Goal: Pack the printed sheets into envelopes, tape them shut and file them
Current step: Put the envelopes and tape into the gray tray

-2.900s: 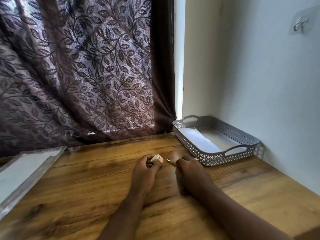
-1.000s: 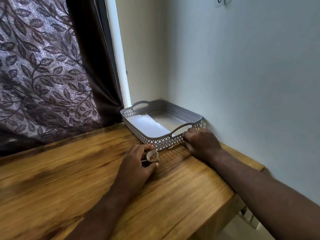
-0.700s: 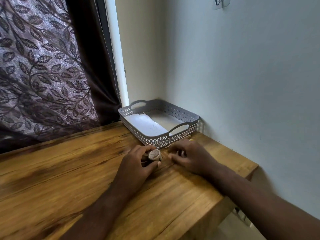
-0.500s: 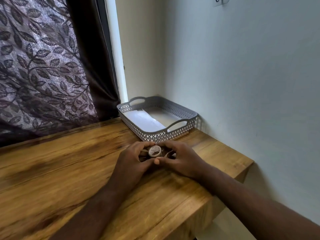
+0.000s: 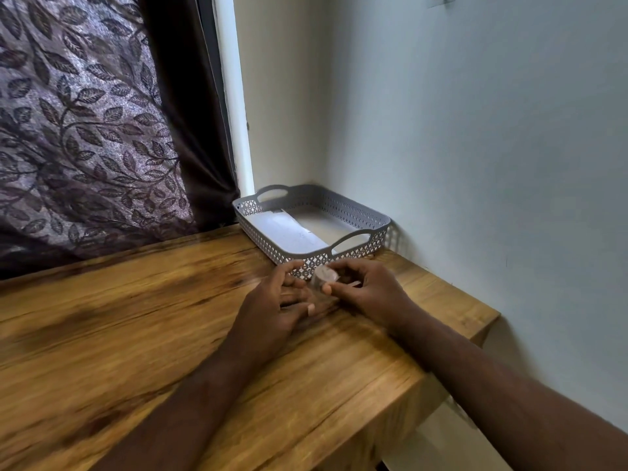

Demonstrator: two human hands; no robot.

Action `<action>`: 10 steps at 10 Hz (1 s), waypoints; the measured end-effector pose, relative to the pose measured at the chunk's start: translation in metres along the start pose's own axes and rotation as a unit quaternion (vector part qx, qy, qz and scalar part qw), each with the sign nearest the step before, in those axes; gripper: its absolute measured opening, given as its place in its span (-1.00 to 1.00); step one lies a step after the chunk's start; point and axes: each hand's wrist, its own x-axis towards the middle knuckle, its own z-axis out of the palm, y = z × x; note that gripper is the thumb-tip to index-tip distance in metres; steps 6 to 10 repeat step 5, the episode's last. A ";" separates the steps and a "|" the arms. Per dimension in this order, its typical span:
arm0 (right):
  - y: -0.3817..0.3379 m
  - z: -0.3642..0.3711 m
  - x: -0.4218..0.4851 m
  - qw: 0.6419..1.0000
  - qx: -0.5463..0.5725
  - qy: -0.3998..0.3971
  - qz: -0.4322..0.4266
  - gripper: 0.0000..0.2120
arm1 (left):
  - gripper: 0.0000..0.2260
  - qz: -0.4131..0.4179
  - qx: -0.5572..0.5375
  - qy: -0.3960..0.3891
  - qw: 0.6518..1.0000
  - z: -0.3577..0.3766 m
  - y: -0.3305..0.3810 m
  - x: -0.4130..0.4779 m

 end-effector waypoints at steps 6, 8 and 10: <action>0.041 -0.016 0.028 0.936 -0.285 0.161 0.130 -0.55 | -0.54 0.037 0.064 0.067 0.995 0.001 -0.006 0.003; 0.041 -0.016 0.028 0.936 -0.285 0.161 0.130 -0.55 | -0.54 0.037 0.064 0.067 0.995 0.001 -0.006 0.003; 0.041 -0.016 0.028 0.936 -0.285 0.161 0.130 -0.55 | -0.54 0.037 0.064 0.067 0.995 0.001 -0.006 0.003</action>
